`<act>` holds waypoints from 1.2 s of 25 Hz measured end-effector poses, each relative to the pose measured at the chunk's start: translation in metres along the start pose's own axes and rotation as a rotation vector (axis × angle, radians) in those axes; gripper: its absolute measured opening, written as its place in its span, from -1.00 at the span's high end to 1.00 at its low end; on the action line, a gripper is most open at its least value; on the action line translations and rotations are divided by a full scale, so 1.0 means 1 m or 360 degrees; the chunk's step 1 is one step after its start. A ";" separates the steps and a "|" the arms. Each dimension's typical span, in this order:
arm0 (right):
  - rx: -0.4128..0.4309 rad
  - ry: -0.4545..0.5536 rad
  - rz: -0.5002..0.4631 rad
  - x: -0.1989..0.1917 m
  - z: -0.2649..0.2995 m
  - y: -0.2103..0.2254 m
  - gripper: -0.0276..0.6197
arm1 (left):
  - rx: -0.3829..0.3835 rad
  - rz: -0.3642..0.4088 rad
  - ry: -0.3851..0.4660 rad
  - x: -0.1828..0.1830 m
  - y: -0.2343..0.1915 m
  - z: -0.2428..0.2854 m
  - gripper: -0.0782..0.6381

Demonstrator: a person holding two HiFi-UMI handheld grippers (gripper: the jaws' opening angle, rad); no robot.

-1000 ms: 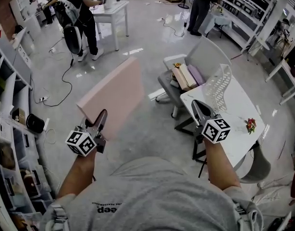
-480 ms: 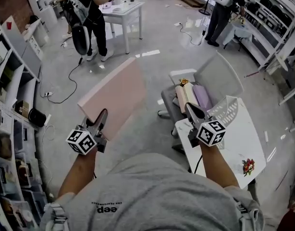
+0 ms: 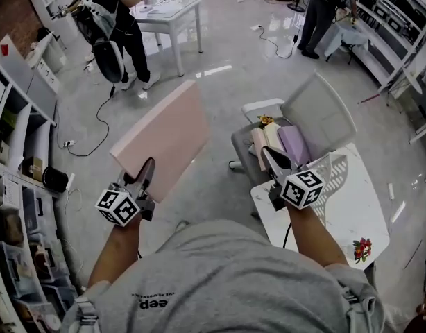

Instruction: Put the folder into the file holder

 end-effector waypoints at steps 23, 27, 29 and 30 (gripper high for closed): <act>-0.1133 0.0418 -0.0237 0.103 -0.302 0.013 0.90 | -0.1904 0.0641 -0.0213 0.078 0.242 0.246 0.26; -0.1330 0.0468 -0.0194 0.083 -0.365 0.009 0.90 | -0.2328 0.0891 -0.0230 0.067 0.326 0.256 0.26; -0.1402 0.0479 -0.0174 0.075 -0.391 0.009 0.90 | -0.2514 0.1048 -0.0237 0.058 0.363 0.256 0.26; -0.1434 0.0485 -0.0164 0.071 -0.403 0.009 0.90 | -0.2599 0.1133 -0.0242 0.053 0.380 0.255 0.26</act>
Point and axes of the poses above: the fingertips, and each gripper's own axes: z forward along the fingers, y to its right, x out of its top, the point moved 2 cm from there along -z, backward along the fingers, and after that the axes turned 9 degrees about y, right-handed, at the moved point
